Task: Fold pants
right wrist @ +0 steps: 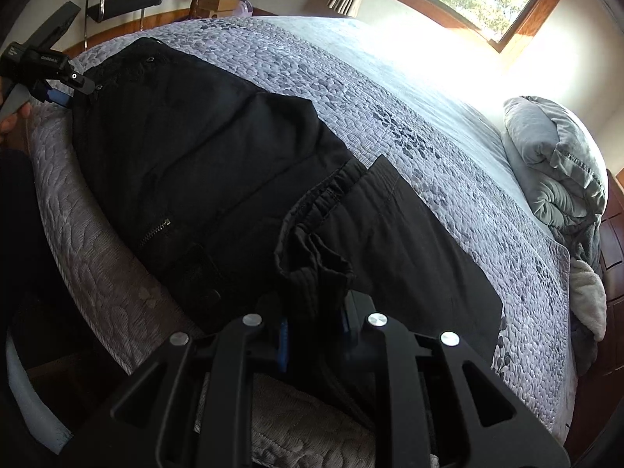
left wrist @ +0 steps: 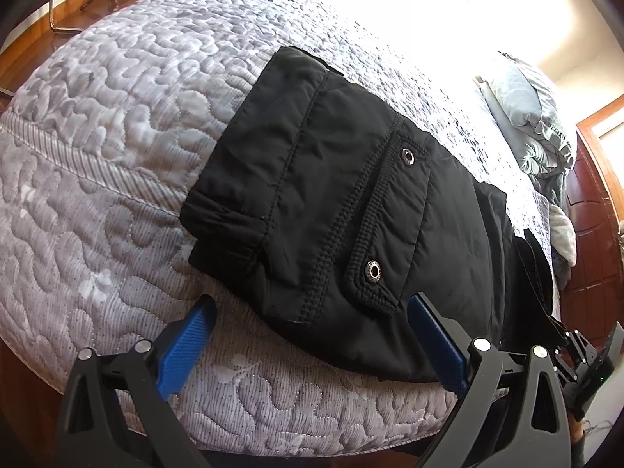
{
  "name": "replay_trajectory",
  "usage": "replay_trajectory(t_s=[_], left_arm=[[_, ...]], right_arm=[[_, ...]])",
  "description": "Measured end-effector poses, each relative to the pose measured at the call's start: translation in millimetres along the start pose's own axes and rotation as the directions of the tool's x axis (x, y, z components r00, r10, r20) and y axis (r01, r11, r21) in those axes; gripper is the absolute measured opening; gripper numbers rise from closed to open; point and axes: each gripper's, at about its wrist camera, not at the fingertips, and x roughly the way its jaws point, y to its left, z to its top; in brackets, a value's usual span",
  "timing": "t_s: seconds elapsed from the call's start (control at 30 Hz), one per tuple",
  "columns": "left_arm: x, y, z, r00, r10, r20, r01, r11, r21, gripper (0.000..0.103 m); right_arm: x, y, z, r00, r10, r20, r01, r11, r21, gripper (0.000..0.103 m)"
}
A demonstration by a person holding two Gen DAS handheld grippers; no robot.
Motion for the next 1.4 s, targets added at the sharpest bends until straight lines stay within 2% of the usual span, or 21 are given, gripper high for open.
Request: replay_trajectory(t_s=[0.27, 0.37, 0.5, 0.67, 0.7, 0.8, 0.87, 0.97, 1.03, 1.13, 1.2, 1.27, 1.33, 1.4], left_arm=[[5, -1, 0, 1.0, 0.012, -0.009, -0.012, 1.0, -0.004, 0.099], [7, -1, 1, 1.0, 0.016, -0.011, -0.017, 1.0, -0.006, 0.099], [8, -5, 1, 1.0, 0.022, -0.011, -0.022, 1.0, -0.01, 0.099], [6, -8, 1, 1.0, -0.001, -0.017, 0.0, 1.0, -0.023, 0.099], [5, -8, 1, 1.0, -0.004, -0.017, 0.003, 1.0, -0.022, 0.099], [2, -13, -1, 1.0, -0.012, -0.009, 0.012, 1.0, -0.018, 0.099], [0, -15, -2, 1.0, -0.021, -0.004, 0.021, 1.0, -0.019, 0.099], [-3, -17, -4, 0.999, -0.035, 0.006, 0.035, 0.999, -0.021, 0.099], [-4, -16, -5, 0.999, -0.039, 0.012, 0.04, 0.999, -0.029, 0.099], [-5, -15, -8, 0.999, -0.03, 0.013, 0.03, 0.999, -0.037, 0.099], [-3, -14, -10, 1.0, -0.029, 0.007, 0.029, 0.999, -0.044, 0.099], [1, -13, -12, 1.0, -0.014, -0.001, 0.014, 0.999, -0.049, 0.099], [5, -12, -15, 1.0, -0.014, -0.006, 0.014, 0.998, -0.059, 0.099], [7, -13, -16, 1.0, -0.004, -0.004, 0.004, 0.998, -0.061, 0.099]], right_arm=[[23, 11, 2, 0.996, 0.034, -0.083, -0.035, 0.999, -0.003, 0.019], [30, 15, 4, 0.993, 0.041, -0.107, -0.043, 0.999, -0.018, 0.023], [34, 19, 6, 0.991, 0.05, -0.125, -0.054, 0.998, -0.032, 0.034], [27, 23, 9, 0.99, 0.046, -0.133, -0.051, 0.998, -0.04, 0.043], [22, 25, 10, 0.99, 0.047, -0.129, -0.052, 0.998, -0.039, 0.046], [4, 28, 13, 0.993, 0.065, -0.102, -0.069, 0.997, -0.037, 0.067], [-13, 31, 15, 0.992, 0.093, -0.08, -0.097, 0.994, -0.042, 0.071], [-39, 21, 22, 0.985, 0.173, -0.021, -0.173, 0.985, 0.001, 0.071], [-52, -2, 28, 0.977, 0.214, 0.026, -0.215, 0.973, 0.085, 0.065], [-56, -44, 33, 0.977, 0.202, 0.075, -0.213, 0.954, 0.21, 0.062], [-43, -63, 31, 0.988, 0.153, 0.036, -0.157, 0.948, 0.276, 0.062], [-18, -71, 28, 0.991, 0.128, -0.044, -0.109, 0.948, 0.299, 0.059], [5, -61, 23, 0.984, 0.134, -0.118, -0.097, 0.956, 0.278, 0.052], [17, -44, 16, 0.97, 0.175, -0.166, -0.13, 0.959, 0.251, 0.051]])
